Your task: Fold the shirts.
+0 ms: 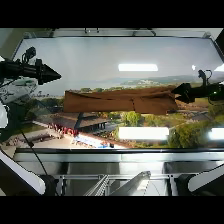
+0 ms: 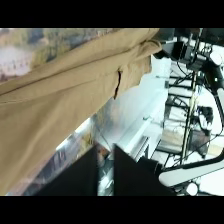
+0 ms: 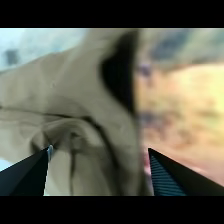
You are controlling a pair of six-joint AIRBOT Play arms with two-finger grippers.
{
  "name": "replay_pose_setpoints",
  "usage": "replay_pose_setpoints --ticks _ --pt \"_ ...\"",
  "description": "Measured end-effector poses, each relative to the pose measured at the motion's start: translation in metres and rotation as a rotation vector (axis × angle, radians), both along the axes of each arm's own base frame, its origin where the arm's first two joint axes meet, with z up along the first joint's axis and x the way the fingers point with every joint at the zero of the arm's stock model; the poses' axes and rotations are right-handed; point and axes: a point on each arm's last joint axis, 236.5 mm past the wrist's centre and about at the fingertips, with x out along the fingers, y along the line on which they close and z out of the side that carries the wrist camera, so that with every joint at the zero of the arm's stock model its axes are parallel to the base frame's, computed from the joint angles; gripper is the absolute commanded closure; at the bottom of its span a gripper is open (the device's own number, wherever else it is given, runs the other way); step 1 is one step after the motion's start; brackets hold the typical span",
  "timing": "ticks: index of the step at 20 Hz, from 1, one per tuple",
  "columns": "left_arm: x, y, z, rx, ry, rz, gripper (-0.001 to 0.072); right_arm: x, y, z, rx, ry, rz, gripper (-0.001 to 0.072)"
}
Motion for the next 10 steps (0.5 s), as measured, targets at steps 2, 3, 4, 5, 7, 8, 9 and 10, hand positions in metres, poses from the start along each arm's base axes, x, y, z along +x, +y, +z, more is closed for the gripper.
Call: replay_pose_setpoints --ticks 2,3,4,5,7,8,9,10 --pt "-0.004 -0.020 0.002 0.014 -0.012 -0.050 0.0709 -0.001 0.017 -0.004 0.007 0.004 0.042 0.0107" --pt "-0.006 -0.032 0.000 0.025 -0.016 -0.075 0.0710 -0.002 0.026 -0.006 0.002 0.004 0.071 0.0370" --pt "-0.007 -0.045 -0.002 0.039 -0.021 -0.098 0.0710 -0.004 0.035 -0.010 -0.004 0.011 0.099 0.0527" --pt "-0.008 -0.062 -0.006 0.062 -0.027 -0.128 0.0709 -0.006 0.044 -0.014 -0.008 0.017 0.124 0.0671" --pt "-0.014 -0.095 -0.021 0.141 -0.040 -0.190 0.0708 -0.007 0.059 -0.014 -0.013 0.013 0.164 0.0692" --pt "-0.016 -0.112 -0.031 0.189 -0.050 -0.219 0.0708 -0.008 0.066 -0.013 -0.011 0.012 0.184 0.0692" --pt "-0.019 -0.131 -0.042 0.236 -0.063 -0.252 0.0707 -0.011 0.072 -0.012 -0.004 0.016 0.202 0.0692" --pt "-0.022 -0.150 -0.052 0.273 -0.079 -0.279 0.0690 -0.014 0.076 -0.008 0.003 0.018 0.220 0.0692"
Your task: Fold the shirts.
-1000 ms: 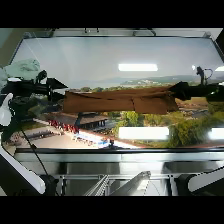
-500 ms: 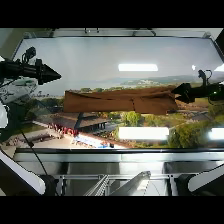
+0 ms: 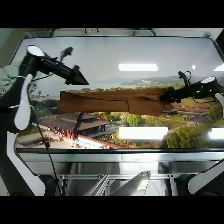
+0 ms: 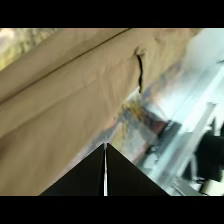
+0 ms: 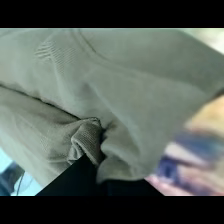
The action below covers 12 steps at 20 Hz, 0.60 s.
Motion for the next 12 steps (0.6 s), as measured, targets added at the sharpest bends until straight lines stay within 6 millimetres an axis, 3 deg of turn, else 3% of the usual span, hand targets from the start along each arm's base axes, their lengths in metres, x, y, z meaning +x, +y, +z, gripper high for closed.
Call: replay_pose_setpoints --ticks 4,8,12 --pt "-0.010 -0.075 -0.052 0.114 -0.056 -0.069 0.0699 -0.010 0.004 0.028 0.033 -0.012 0.046 0.0693" --pt "-0.029 -0.116 -0.100 0.207 -0.052 -0.109 0.0699 -0.018 -0.008 0.067 0.046 -0.054 0.057 0.0693" --pt "-0.035 -0.147 -0.107 0.203 -0.077 -0.112 0.0690 -0.026 -0.021 0.094 0.050 -0.083 0.056 0.0694"
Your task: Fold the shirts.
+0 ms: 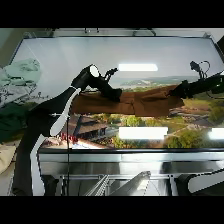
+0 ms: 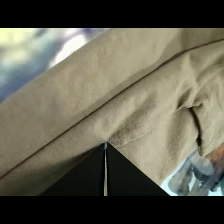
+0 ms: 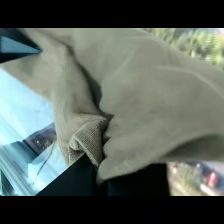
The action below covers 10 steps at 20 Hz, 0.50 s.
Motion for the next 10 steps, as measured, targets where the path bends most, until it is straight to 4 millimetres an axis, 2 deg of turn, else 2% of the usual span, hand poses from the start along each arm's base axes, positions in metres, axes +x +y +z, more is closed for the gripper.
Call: replay_pose_setpoints --ticks 1,2,4,5,8,10 --pt "0.000 -0.007 0.005 -0.019 -0.006 -0.003 0.0690 -0.001 -0.005 0.005 0.001 -0.005 -0.004 0.0694" --pt "0.001 -0.016 0.018 -0.068 -0.011 -0.004 0.0691 -0.003 -0.011 0.010 0.002 -0.009 -0.008 0.0694" --pt "0.013 -0.023 0.072 -0.196 -0.070 0.001 0.0689 -0.006 -0.035 0.016 -0.037 -0.002 -0.034 0.0694" --pt "0.020 -0.014 0.095 -0.232 -0.100 0.014 0.0689 -0.008 -0.056 0.019 -0.079 0.006 -0.065 0.0694" --pt "0.035 0.050 0.148 -0.279 -0.138 0.089 0.0689 -0.018 -0.120 0.032 -0.205 0.031 -0.195 0.0694" --pt "0.033 0.101 0.163 -0.278 -0.118 0.153 0.0689 -0.024 -0.147 0.043 -0.242 0.032 -0.268 0.0694"
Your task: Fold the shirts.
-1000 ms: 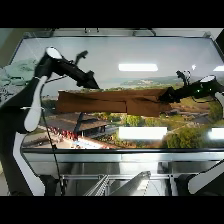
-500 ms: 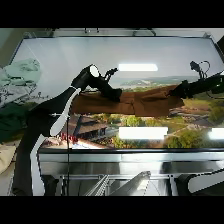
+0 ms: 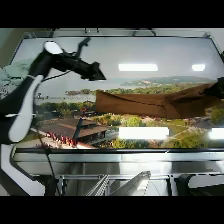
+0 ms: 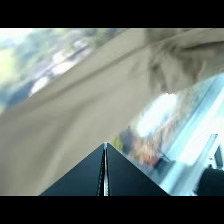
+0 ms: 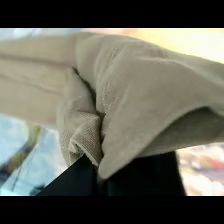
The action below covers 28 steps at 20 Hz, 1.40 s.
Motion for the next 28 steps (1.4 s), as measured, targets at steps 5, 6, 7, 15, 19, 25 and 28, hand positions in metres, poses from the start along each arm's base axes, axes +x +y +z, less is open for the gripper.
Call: replay_pose_setpoints --ticks 5,6,7,15,19,25,28 --pt "-0.028 0.085 0.010 -0.010 0.053 0.130 0.0688 0.013 0.045 0.034 0.102 -0.059 0.051 0.0693" --pt "-0.036 0.094 0.010 -0.013 0.058 0.144 0.0688 0.019 0.072 0.041 0.134 -0.070 0.098 0.0693" --pt "-0.044 0.100 0.009 -0.015 0.064 0.154 0.0688 0.024 0.100 0.046 0.155 -0.081 0.152 0.0693" --pt "-0.109 0.109 -0.018 -0.010 0.118 0.151 0.0687 0.033 0.385 0.011 0.190 -0.076 0.439 0.0420" --pt "-0.135 0.104 -0.029 -0.027 0.138 0.150 0.0687 0.031 0.458 0.006 0.223 -0.145 0.435 0.0326" --pt "-0.157 0.097 -0.040 -0.064 0.149 0.141 0.0687 0.038 0.366 0.024 0.100 -0.134 0.422 0.0187" --pt "-0.159 0.094 -0.039 -0.082 0.151 0.141 0.0688 0.042 0.277 0.007 -0.028 -0.044 0.325 0.0109"
